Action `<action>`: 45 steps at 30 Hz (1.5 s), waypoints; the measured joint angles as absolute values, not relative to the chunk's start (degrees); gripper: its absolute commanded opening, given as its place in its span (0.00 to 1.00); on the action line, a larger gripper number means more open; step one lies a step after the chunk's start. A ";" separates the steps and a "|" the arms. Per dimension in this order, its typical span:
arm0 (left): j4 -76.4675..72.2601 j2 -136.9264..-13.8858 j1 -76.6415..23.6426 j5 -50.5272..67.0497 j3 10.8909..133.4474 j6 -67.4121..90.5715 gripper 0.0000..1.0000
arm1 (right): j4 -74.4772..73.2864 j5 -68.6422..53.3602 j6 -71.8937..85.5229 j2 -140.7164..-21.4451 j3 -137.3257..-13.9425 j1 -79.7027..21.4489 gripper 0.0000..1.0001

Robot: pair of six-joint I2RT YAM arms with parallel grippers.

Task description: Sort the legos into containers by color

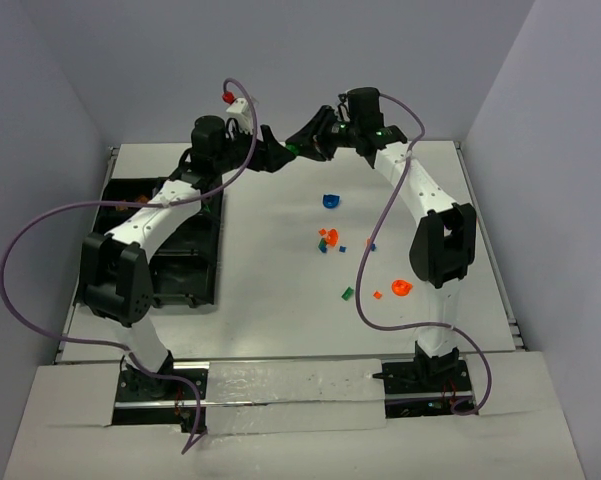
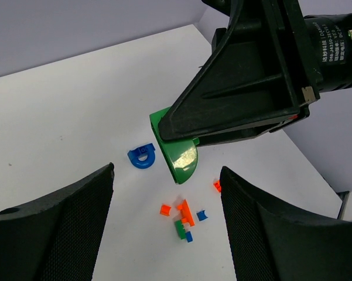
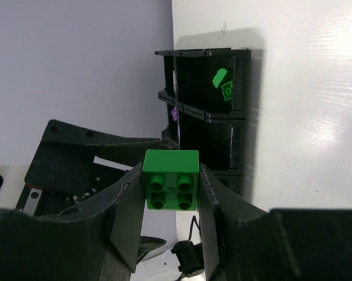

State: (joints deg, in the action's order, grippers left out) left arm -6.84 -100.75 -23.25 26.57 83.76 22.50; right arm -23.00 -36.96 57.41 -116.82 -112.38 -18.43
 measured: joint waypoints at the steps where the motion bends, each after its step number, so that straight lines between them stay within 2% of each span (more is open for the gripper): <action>1: -7.04 -100.94 -23.23 26.55 83.80 22.56 0.76 | -22.89 -37.13 57.41 -116.81 -112.38 -18.55 0.00; 18: -10.04 -105.03 -23.53 25.76 86.04 26.71 0.53 | -18.40 -38.39 58.21 -116.71 -110.78 -19.07 0.00; 21: -10.20 -105.14 -23.59 26.12 86.17 27.60 0.33 | -17.51 -38.31 58.67 -116.70 -110.26 -19.00 0.01; 23: -10.51 -105.14 -23.82 26.14 86.19 27.89 0.16 | -17.07 -37.75 58.77 -116.70 -110.15 -19.03 0.10; 24: -10.54 -105.14 -23.91 25.91 86.19 27.81 0.06 | -17.15 -37.18 58.86 -116.67 -110.07 -18.97 0.23; 25: -10.67 -105.14 -23.95 25.79 86.19 27.76 0.01 | -17.12 -36.79 58.90 -116.57 -109.97 -18.93 0.33; 29: -10.64 -105.14 -23.91 25.65 86.19 28.06 0.00 | -16.49 -36.69 59.04 -116.39 -109.43 -18.87 0.77; 32: -10.98 -104.56 -22.95 25.34 85.32 27.84 0.00 | -17.45 -38.14 57.83 -116.00 -109.22 -18.78 0.90; 35: -10.58 -101.74 -20.38 25.61 81.60 26.63 0.00 | -19.07 -38.22 54.61 -114.98 -108.71 -18.06 0.94; 39: -4.20 -94.65 -14.12 26.86 75.80 22.20 0.00 | -22.54 -38.53 45.14 -113.00 -108.23 -14.54 0.94; 45: 8.62 -86.34 -1.50 24.01 73.73 11.61 0.00 | -34.60 -37.37 16.42 -108.81 -107.79 -8.84 0.90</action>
State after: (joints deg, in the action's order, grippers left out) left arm 8.62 -86.34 -1.50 24.01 73.73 11.61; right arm -34.60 -37.37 16.42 -108.81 -107.79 -8.84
